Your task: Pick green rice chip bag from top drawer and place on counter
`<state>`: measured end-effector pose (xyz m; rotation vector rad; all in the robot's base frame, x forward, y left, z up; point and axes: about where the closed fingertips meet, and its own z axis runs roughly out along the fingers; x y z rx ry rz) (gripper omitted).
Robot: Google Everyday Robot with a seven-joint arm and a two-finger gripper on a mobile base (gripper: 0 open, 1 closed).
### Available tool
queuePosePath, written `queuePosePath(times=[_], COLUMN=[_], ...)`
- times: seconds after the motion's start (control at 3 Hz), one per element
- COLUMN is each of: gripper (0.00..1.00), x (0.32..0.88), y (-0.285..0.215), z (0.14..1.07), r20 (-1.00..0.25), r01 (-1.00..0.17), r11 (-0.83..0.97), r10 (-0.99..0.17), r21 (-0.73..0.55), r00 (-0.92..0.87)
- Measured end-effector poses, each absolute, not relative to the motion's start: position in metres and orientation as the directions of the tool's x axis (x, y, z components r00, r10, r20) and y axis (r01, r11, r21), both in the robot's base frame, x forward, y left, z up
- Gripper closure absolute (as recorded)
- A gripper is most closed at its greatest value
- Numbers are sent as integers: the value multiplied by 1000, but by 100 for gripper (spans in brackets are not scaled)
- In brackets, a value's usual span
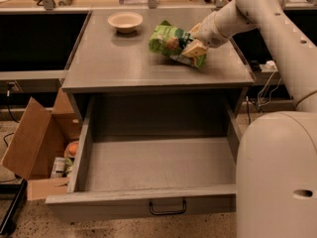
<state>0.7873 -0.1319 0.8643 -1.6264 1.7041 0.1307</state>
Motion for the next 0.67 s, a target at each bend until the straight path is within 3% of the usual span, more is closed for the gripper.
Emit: queuePosePath(times=[0.33,0.67], gripper=[0,0], x=[792,791], y=[-137,-143], z=[871,893], r20=[-592,-615], r01=[-877,-847], r11=[186,201], r10=[-795,-769], r21=[-444,-493], r00=[132,175])
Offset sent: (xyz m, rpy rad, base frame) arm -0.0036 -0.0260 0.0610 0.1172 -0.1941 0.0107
